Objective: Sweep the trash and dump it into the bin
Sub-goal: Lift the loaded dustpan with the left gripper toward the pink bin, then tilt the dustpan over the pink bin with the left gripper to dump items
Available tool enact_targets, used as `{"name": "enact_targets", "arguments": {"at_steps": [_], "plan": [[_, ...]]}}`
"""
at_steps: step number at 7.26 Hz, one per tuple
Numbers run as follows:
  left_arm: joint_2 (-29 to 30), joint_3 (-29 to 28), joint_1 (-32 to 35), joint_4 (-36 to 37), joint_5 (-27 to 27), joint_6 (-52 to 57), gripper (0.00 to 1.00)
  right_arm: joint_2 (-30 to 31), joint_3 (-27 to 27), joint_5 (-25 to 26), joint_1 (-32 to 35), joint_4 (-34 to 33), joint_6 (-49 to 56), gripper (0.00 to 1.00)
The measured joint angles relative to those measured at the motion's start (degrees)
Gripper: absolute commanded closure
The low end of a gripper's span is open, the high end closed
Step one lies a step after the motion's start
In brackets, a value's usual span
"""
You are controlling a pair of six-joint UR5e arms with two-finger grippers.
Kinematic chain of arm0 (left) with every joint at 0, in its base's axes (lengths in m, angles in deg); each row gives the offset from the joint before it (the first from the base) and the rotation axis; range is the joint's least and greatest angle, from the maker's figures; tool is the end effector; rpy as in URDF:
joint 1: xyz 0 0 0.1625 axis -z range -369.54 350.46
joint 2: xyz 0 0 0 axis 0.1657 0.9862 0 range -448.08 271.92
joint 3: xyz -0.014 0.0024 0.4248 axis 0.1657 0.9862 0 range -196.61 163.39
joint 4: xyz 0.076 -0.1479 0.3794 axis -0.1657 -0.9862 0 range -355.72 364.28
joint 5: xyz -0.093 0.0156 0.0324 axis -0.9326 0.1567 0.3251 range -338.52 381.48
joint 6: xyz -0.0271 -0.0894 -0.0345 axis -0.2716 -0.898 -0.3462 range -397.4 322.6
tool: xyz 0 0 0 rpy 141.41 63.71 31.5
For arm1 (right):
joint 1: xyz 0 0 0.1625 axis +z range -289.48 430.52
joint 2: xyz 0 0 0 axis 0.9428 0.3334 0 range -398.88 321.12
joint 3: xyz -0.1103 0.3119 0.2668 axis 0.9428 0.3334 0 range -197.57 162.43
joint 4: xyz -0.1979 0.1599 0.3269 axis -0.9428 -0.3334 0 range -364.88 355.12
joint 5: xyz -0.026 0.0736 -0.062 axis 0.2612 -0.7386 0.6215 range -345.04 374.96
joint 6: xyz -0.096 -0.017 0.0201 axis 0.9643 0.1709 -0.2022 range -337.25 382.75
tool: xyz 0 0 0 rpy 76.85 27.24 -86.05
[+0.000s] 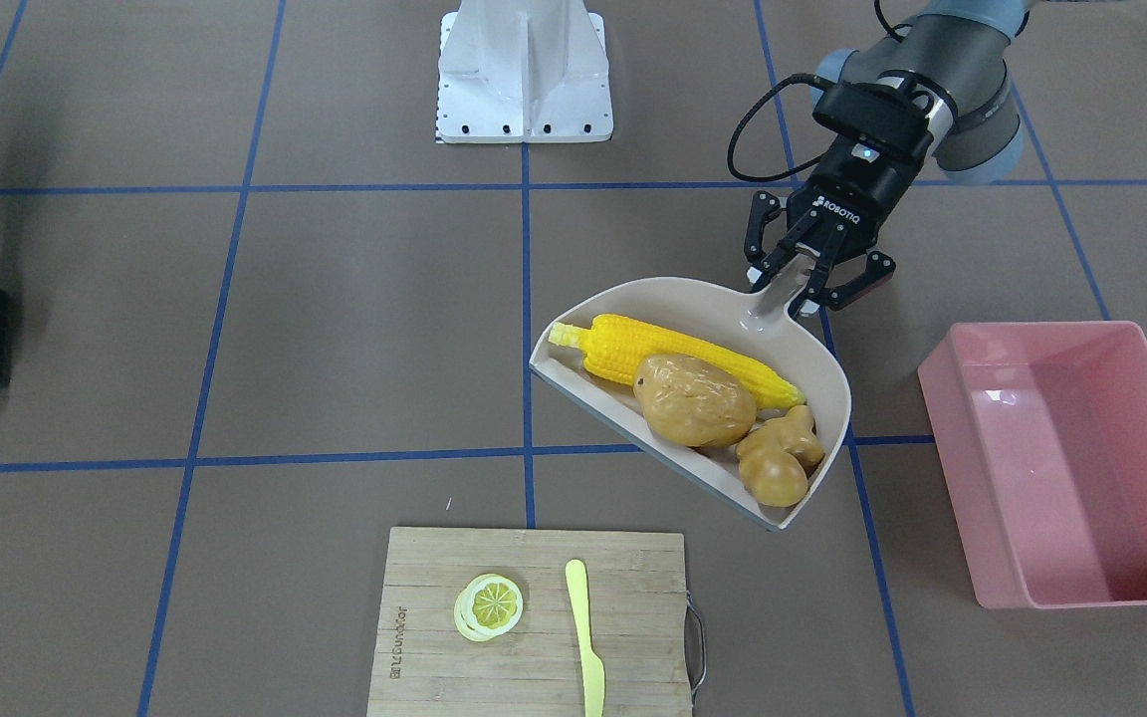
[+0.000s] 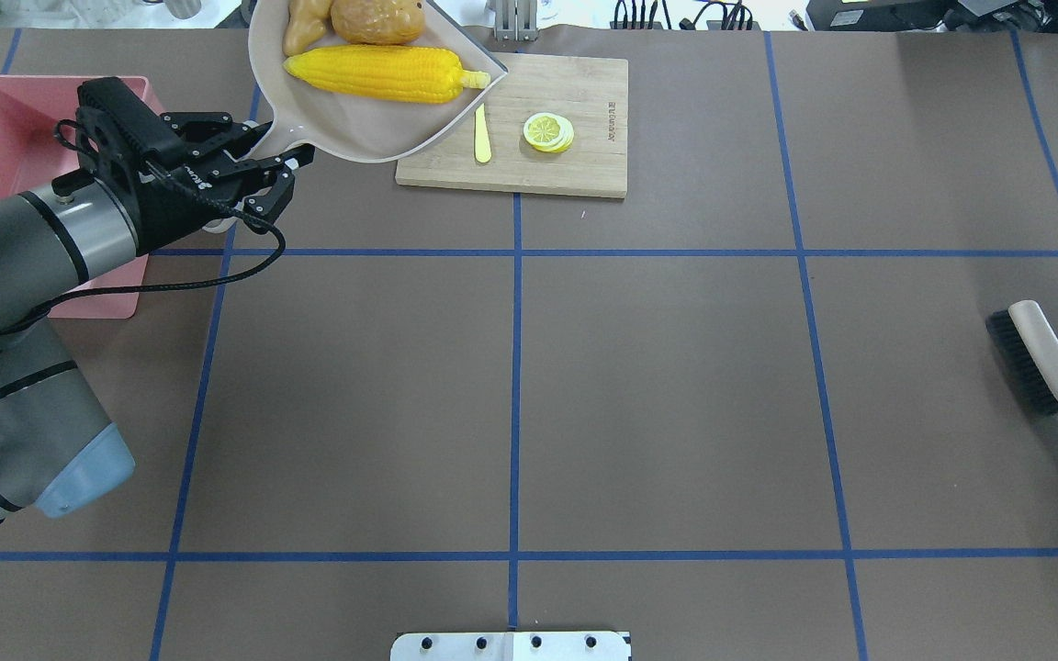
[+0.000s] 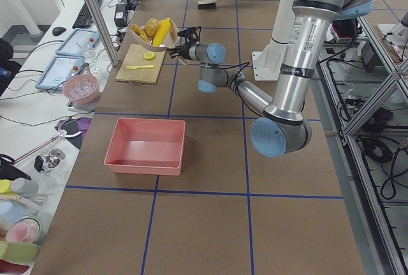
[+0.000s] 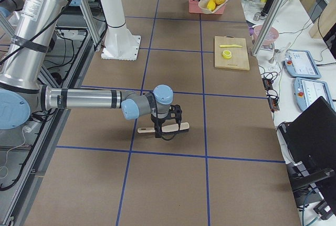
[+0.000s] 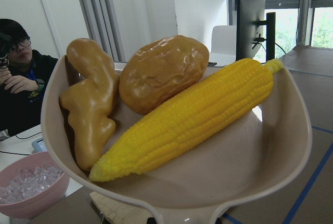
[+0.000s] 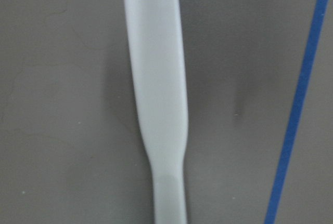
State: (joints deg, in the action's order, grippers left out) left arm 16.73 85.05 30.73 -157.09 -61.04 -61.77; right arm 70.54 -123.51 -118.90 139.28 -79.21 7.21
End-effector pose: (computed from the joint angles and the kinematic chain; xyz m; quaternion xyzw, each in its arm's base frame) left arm 0.3206 -0.4632 0.2863 0.6262 0.4190 0.0959 0.6505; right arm -0.0715 -0.3614 0.6362 -0.0238 -0.3834 -0.0855 0.9193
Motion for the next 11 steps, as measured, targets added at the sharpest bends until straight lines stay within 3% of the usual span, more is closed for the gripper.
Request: {"name": "enact_targets", "arguments": {"at_steps": [3,5,7,9,11], "plan": [[-1.84,0.54,0.17,-0.68,4.11,-17.53,1.00,-6.77,0.39,4.46,10.17,-13.97,8.89,0.00],[-6.64,2.51,0.46,-0.86,4.24,-35.04,1.00,-9.34,0.70,6.21,15.13,-20.01,9.44,0.00],[-13.91,4.58,1.84,-3.76,4.13,-42.95,1.00,-9.88,0.83,5.60,16.56,-21.00,8.99,0.00],[-22.53,5.05,3.68,-11.74,3.45,-51.86,1.00,-9.44,-0.84,3.88,17.35,-20.86,8.93,0.00],[-27.18,4.64,5.48,-14.63,0.82,-71.73,1.00,-8.91,-1.86,3.22,17.64,-20.95,8.86,0.00]]}}
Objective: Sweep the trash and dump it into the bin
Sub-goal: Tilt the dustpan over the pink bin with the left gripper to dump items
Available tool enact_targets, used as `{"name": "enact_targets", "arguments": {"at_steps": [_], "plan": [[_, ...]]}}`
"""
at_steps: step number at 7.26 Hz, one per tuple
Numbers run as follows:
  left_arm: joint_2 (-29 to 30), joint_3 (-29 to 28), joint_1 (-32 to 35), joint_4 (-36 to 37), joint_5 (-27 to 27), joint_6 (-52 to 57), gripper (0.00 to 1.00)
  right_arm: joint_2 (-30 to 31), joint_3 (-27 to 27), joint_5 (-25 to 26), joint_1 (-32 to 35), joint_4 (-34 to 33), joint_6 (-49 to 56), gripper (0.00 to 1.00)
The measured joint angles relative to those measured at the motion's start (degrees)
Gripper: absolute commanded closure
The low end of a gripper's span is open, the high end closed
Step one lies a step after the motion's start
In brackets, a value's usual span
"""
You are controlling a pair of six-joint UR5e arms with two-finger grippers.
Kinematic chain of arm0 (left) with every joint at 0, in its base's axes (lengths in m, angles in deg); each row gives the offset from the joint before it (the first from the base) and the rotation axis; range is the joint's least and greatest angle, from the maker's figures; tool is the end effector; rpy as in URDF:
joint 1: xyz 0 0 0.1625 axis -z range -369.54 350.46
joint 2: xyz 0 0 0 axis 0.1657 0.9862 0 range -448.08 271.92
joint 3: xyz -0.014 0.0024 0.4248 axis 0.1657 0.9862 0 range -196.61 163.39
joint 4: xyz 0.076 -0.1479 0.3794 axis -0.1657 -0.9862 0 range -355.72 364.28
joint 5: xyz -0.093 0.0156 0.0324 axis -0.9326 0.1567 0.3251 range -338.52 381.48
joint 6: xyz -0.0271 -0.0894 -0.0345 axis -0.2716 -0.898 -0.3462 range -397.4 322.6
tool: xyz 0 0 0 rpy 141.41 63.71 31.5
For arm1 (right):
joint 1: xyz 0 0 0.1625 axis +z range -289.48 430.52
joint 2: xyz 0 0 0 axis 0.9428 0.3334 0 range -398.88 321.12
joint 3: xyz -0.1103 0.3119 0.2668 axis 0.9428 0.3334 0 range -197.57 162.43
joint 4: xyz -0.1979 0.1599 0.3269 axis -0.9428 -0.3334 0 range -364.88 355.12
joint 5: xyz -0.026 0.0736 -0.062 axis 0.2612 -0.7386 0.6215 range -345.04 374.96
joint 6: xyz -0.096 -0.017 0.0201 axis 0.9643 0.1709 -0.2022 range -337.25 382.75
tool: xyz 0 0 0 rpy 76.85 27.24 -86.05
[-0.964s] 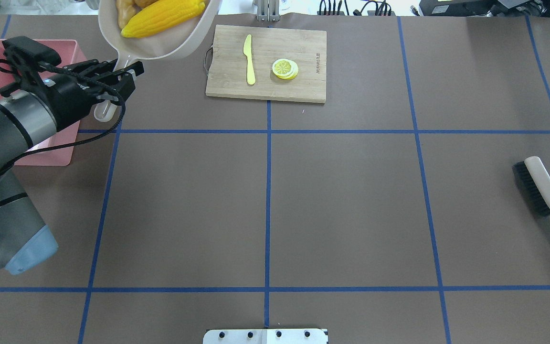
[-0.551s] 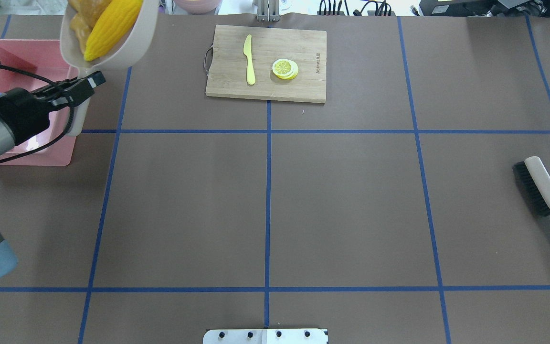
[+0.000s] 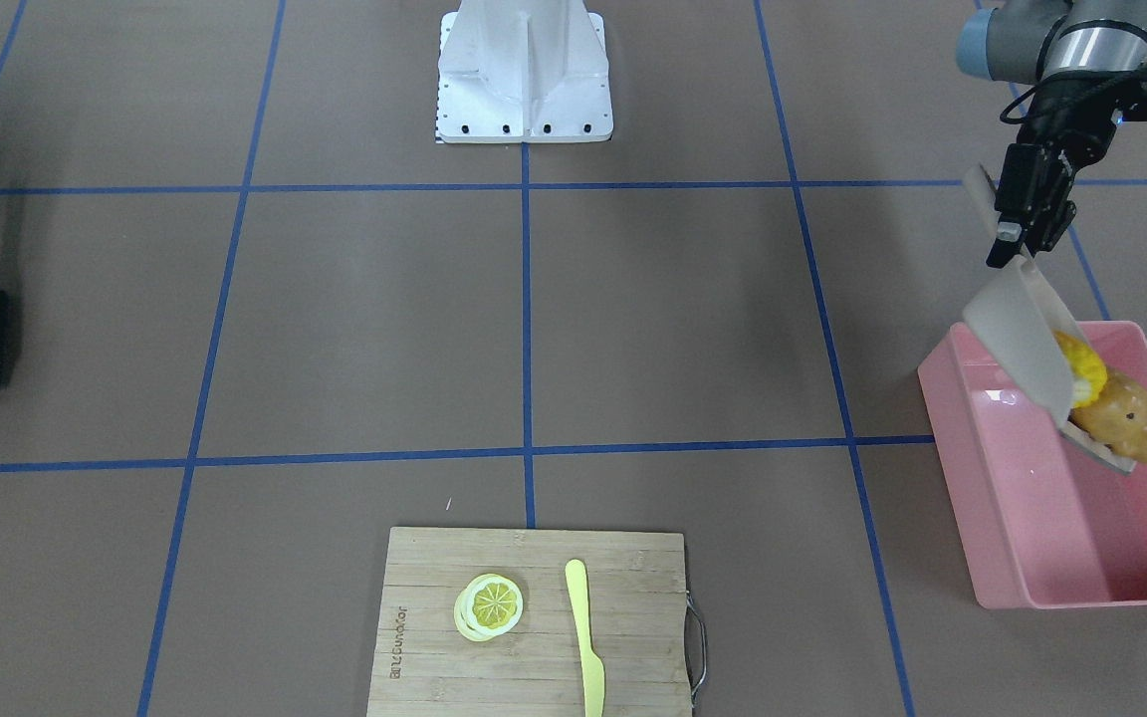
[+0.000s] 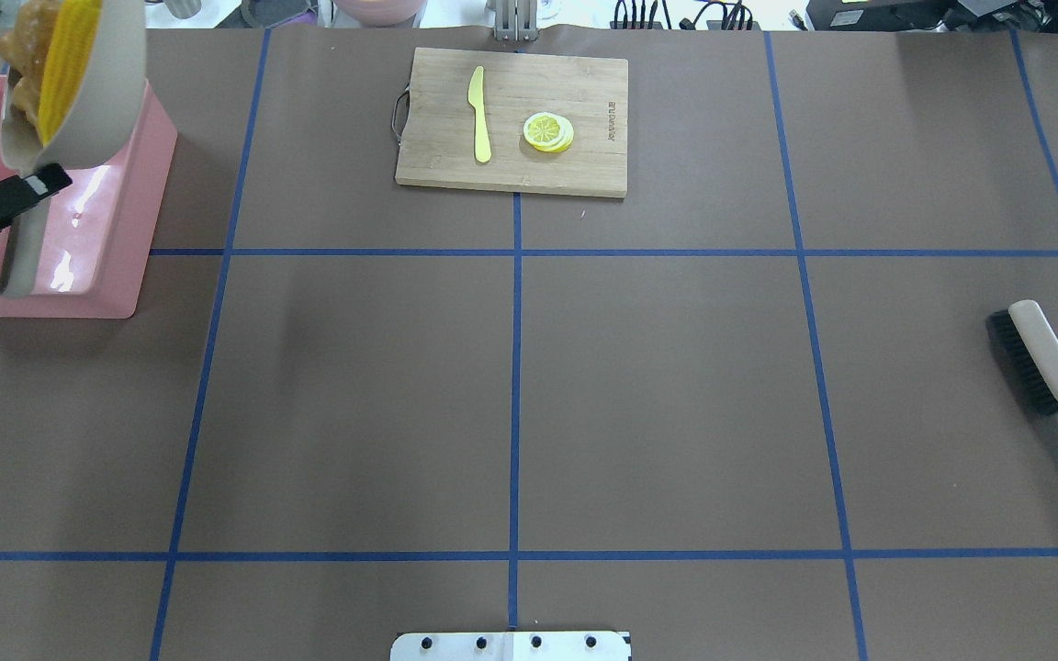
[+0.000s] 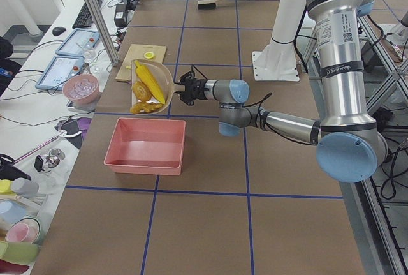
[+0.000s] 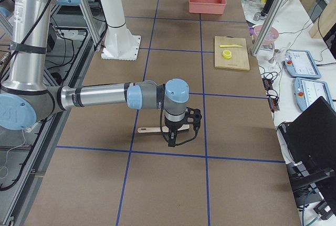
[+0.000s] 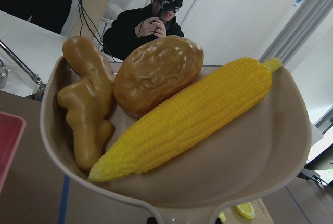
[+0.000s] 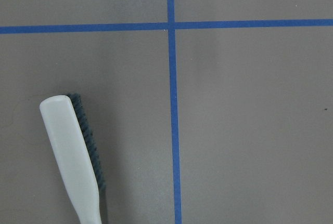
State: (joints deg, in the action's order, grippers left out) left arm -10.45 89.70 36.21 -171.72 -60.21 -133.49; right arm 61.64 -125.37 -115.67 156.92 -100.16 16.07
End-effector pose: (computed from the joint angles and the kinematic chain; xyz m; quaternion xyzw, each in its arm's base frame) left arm 0.1727 -0.3887 0.4511 0.2874 0.6457 -0.3545 0.6122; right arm 0.0423 -0.4172 0.6027 -0.0149 -0.3472 0.0191 0.9375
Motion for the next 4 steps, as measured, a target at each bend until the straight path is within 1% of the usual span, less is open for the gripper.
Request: {"name": "enact_targets", "arguments": {"at_steps": [3,4], "plan": [[-0.47,-0.41,0.84,-0.62,-3.24,-30.36,1.00,0.21,0.03,-0.64,0.00,-0.10,-0.09,0.00],[-0.26,-0.45,1.09,-1.04,-3.81,-38.30,1.00,0.17,0.05,-0.71,0.00,-0.05,-0.09,0.00]]}}
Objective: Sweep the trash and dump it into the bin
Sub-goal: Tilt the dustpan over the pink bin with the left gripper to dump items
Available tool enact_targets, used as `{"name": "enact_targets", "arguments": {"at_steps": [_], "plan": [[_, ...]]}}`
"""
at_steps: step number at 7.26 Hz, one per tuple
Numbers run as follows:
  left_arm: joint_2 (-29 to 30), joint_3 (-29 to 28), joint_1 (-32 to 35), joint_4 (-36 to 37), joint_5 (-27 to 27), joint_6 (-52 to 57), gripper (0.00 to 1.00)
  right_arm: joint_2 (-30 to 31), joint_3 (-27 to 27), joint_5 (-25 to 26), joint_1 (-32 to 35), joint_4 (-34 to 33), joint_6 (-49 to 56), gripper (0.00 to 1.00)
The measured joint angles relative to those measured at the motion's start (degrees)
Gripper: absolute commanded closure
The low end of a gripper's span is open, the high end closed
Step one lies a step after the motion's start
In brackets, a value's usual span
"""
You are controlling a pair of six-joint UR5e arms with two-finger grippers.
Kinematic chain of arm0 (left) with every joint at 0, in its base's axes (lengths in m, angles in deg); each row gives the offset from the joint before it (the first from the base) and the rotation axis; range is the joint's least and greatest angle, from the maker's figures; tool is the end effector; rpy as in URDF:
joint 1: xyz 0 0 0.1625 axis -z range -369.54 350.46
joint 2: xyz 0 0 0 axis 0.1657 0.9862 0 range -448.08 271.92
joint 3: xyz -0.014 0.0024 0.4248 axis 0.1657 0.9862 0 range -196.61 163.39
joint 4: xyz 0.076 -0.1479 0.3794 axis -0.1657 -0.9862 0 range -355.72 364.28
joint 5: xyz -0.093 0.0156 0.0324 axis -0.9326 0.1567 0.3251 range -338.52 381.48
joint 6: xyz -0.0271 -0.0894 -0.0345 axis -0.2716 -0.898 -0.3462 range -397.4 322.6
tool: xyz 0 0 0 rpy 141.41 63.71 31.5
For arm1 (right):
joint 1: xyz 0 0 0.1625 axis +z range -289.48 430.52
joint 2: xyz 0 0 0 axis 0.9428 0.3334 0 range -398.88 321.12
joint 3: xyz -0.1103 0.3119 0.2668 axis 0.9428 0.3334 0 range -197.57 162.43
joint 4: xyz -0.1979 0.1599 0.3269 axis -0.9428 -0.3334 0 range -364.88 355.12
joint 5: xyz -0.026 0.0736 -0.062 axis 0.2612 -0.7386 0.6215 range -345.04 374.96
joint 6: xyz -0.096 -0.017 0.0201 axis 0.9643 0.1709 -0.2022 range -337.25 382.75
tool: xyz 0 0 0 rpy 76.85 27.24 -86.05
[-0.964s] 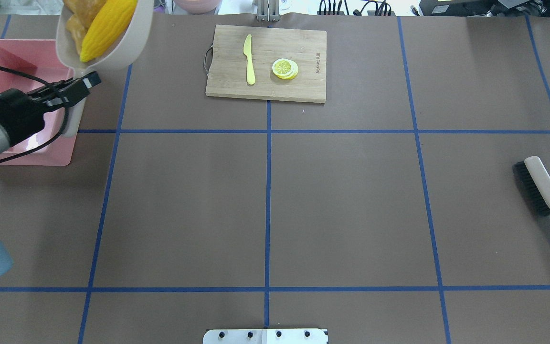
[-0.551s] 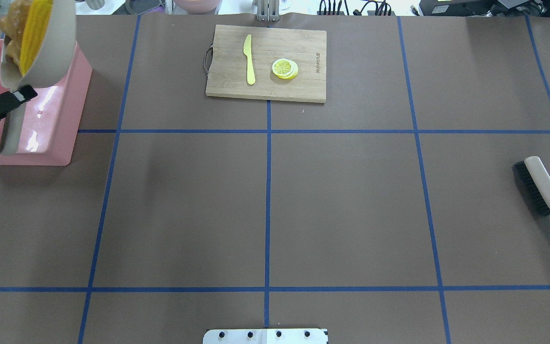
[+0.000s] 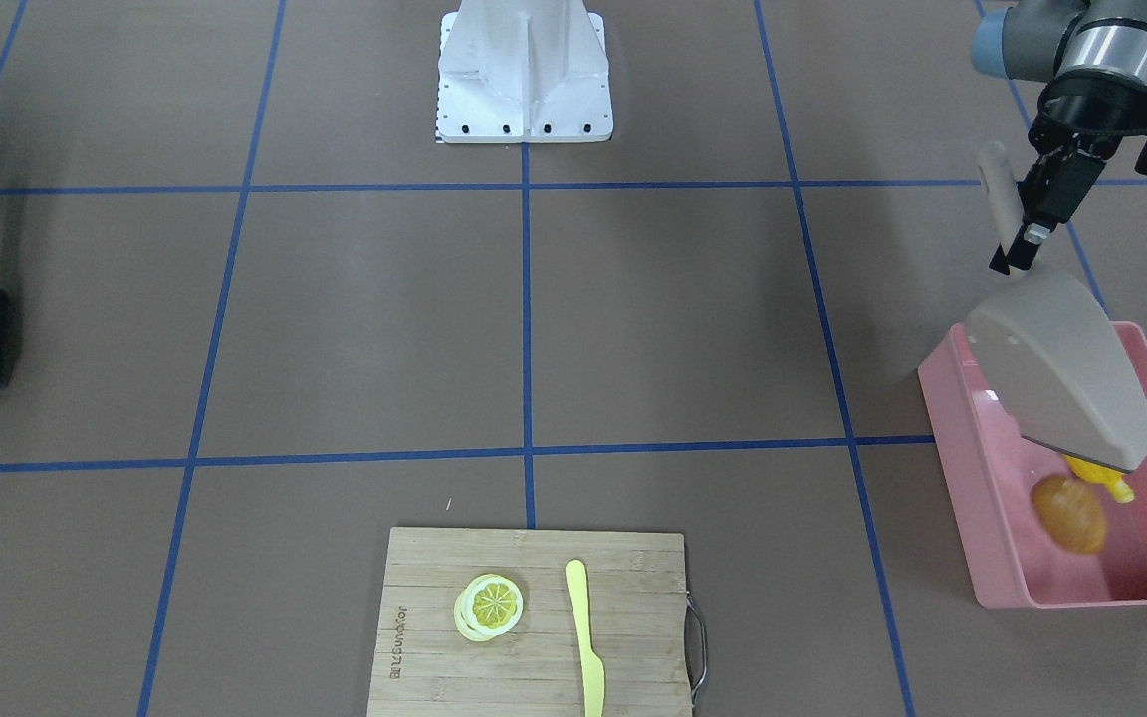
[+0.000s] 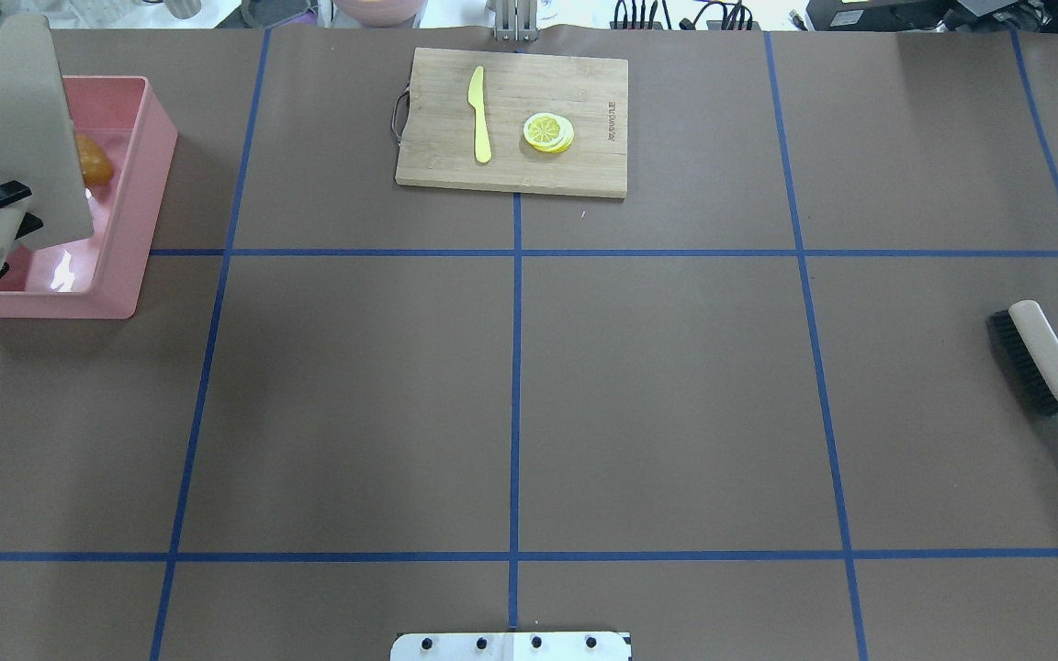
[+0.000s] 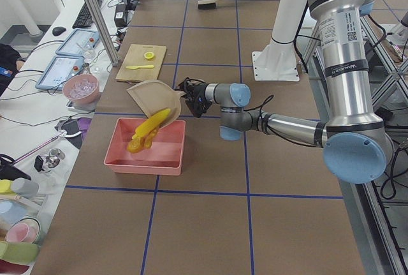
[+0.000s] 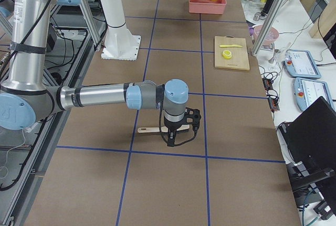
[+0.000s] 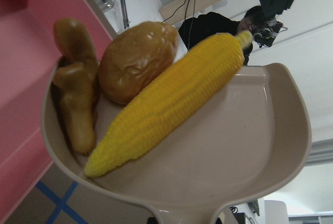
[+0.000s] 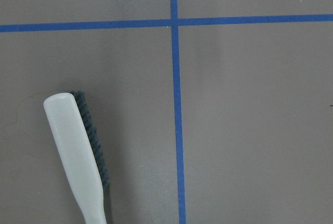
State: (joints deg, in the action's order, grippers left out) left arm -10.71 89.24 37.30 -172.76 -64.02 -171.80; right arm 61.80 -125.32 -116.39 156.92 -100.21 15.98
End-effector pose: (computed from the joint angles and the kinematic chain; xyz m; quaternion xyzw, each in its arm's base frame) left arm 0.1691 -0.3864 0.4550 0.0428 0.7074 -0.5233 0.4732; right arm 0.0414 -0.4158 0.6035 -0.0178 -0.3528 0.0204 0.9353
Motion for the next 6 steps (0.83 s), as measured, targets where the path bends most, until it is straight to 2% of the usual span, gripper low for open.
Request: {"name": "enact_targets", "arguments": {"at_steps": [2,6], "plan": [[0.17,-0.13,0.14,-0.51,-0.34,-5.10,1.00,-0.05,0.06,0.01,0.00,-0.15,0.00,0.00],[0.39,0.10,0.18,-0.73,-0.46,-2.94,1.00,-0.07,0.36,-0.31,0.00,0.27,0.00,0.00]]}}
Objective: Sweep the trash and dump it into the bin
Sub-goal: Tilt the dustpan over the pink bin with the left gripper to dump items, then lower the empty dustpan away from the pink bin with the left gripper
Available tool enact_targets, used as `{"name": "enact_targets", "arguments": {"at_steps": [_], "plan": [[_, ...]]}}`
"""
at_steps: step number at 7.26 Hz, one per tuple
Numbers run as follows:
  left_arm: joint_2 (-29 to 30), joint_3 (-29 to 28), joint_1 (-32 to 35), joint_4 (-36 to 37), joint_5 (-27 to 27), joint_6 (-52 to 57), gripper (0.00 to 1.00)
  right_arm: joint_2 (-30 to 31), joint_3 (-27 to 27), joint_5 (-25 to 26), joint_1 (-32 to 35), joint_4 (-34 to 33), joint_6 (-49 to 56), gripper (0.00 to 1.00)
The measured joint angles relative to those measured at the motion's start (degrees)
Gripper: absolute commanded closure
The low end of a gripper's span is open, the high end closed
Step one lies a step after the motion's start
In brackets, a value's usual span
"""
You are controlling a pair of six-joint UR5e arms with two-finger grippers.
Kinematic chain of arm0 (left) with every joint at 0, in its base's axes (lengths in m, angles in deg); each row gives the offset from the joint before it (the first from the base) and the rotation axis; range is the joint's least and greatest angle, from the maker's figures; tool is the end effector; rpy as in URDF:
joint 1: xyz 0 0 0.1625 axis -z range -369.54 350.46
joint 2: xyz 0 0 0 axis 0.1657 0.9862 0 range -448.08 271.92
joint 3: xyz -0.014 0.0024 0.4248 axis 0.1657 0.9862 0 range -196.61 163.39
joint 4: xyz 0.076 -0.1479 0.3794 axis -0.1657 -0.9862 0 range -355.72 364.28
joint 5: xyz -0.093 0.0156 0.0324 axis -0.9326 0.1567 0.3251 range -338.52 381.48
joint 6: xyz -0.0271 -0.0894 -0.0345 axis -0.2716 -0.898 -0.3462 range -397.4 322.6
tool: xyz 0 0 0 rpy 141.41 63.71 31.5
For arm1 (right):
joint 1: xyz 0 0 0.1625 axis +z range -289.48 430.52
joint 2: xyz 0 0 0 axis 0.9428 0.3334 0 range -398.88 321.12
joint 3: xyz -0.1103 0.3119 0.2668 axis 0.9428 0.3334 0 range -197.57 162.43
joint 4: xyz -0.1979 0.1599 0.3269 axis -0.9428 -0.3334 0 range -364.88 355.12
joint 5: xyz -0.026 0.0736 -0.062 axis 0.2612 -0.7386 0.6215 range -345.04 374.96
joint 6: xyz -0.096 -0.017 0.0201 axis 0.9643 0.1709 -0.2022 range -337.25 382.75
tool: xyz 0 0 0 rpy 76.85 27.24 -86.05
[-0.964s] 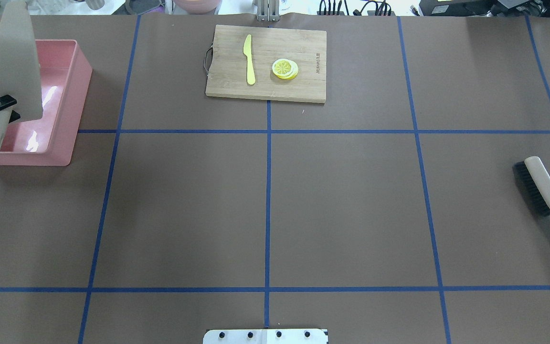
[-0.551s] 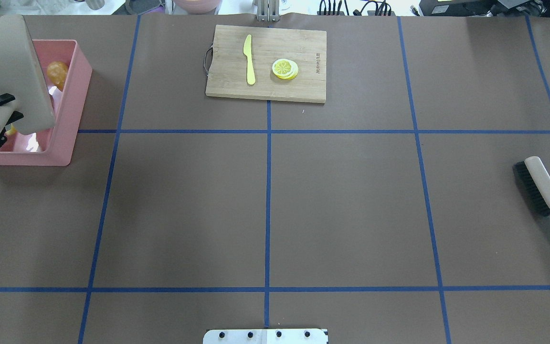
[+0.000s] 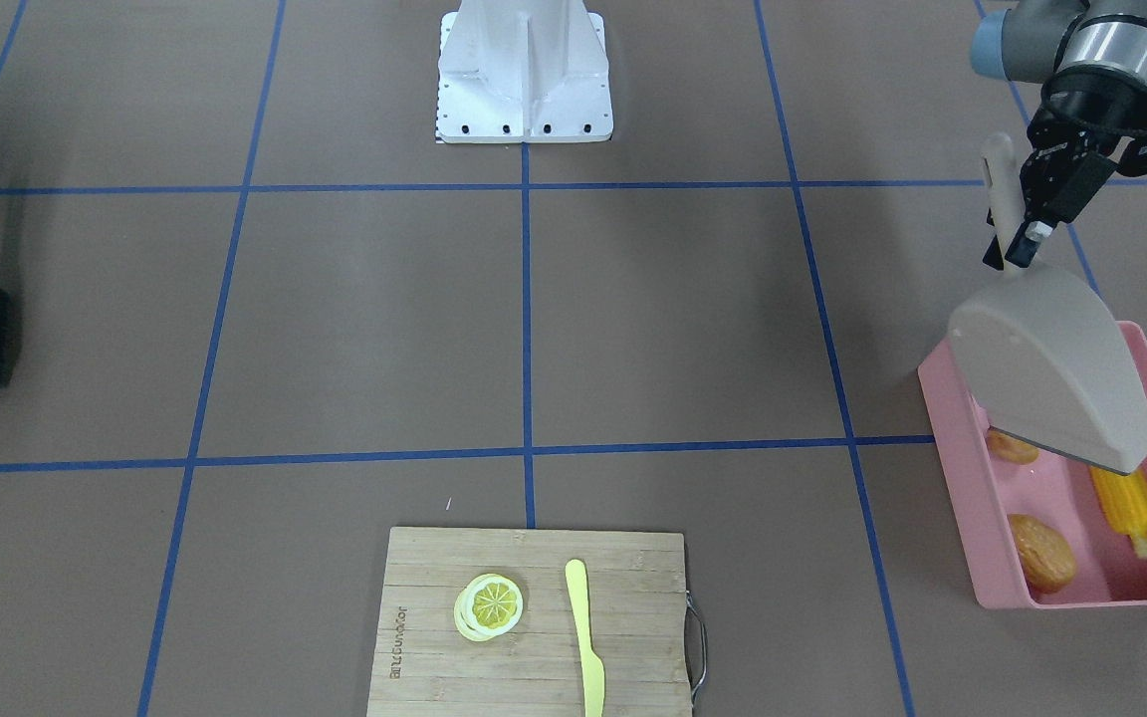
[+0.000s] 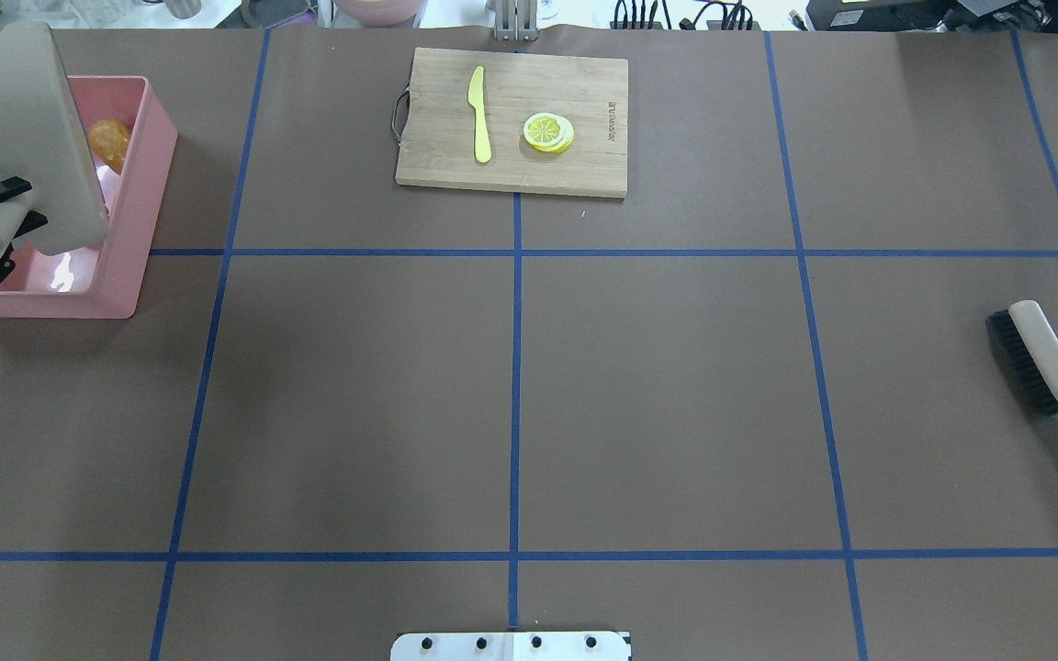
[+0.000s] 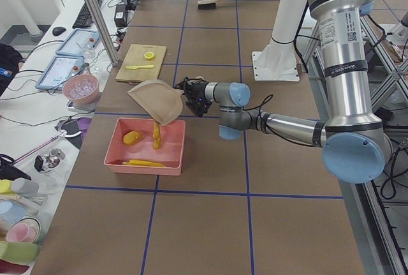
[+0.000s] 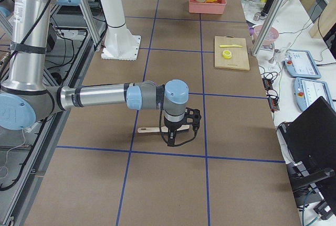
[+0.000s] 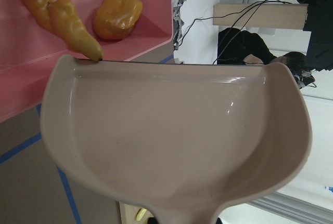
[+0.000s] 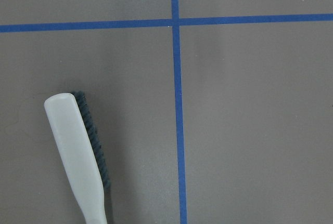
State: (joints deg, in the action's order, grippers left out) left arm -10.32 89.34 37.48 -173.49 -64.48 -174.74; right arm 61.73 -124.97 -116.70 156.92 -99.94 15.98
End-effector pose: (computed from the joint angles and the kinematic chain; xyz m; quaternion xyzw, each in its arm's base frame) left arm 0.1688 -0.3868 0.4502 0.0226 0.7158 -0.5287 0.4555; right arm 0.0410 -0.4165 0.6052 -0.0182 -0.3553 0.0204 0.9343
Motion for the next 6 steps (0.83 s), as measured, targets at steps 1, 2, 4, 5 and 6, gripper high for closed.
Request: {"name": "enact_targets", "arguments": {"at_steps": [1,2,4,5,6], "plan": [[0.01,0.16,0.21,-0.22,0.01,0.66,1.00,-0.03,0.04,0.01,0.00,0.06,0.00,0.00],[0.05,0.59,1.19,-0.88,0.05,2.92,1.00,-0.08,0.06,0.07,0.00,0.11,0.00,0.00],[0.09,1.38,3.23,-2.30,0.08,6.63,1.00,-0.19,0.08,0.18,0.00,0.14,0.00,0.00],[0.10,1.57,3.68,-2.59,0.08,7.15,1.00,-0.22,0.08,0.19,0.00,0.14,0.00,0.00],[0.10,1.59,3.86,-2.70,0.07,7.34,1.00,-0.23,0.11,0.33,0.00,0.13,0.00,0.00]]}}
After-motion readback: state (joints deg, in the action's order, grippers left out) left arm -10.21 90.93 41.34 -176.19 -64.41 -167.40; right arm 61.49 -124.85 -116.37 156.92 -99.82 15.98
